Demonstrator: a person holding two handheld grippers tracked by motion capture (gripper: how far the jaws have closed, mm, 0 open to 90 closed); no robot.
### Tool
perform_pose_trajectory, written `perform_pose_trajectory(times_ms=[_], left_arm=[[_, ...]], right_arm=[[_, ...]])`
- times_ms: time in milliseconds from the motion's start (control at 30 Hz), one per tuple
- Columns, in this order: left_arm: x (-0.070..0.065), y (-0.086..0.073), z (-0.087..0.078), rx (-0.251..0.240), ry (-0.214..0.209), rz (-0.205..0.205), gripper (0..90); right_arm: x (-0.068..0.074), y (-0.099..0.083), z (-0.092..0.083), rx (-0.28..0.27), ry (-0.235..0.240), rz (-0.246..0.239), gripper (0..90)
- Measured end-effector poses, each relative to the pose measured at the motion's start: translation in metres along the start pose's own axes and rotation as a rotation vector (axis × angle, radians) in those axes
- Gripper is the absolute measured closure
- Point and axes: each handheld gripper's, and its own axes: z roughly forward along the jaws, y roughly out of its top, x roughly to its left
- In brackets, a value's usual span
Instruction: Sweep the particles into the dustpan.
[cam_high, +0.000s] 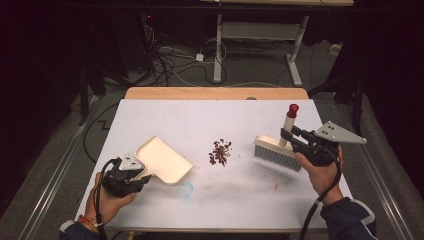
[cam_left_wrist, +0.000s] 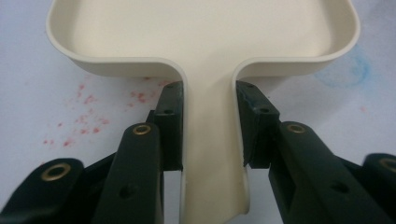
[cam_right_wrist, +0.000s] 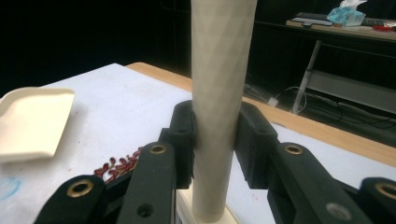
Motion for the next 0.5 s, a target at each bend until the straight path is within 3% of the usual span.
perform_pose_trajectory(times_ms=[167,233,267,300,367,400,500], left_arm=[[-0.008,0.002,0.006,0.017,-0.028,0.035,64.6],[-0.013,0.003,0.008,0.024,-0.031,0.048,64.6],[-0.014,0.004,0.010,0.028,-0.039,0.052,64.6],[-0.016,0.005,0.011,0.034,-0.047,0.061,64.6],[-0.020,0.006,0.014,0.045,-0.048,0.078,64.6],[-0.022,0.007,0.015,0.051,-0.052,0.085,64.6],[-0.025,0.009,0.018,0.056,-0.063,0.096,64.6]], right_arm=[[0.001,0.014,0.031,0.020,-0.020,-0.028,70.5],[0.001,0.017,0.036,0.019,-0.028,-0.029,70.5],[0.000,0.021,0.047,0.010,-0.037,-0.014,70.5],[0.000,0.021,0.047,0.010,-0.037,-0.014,70.5],[-0.002,0.024,0.065,0.002,-0.038,0.006,70.6],[-0.002,0.024,0.065,0.002,-0.038,0.006,70.6],[-0.002,0.027,0.089,0.006,-0.015,0.000,70.6]])
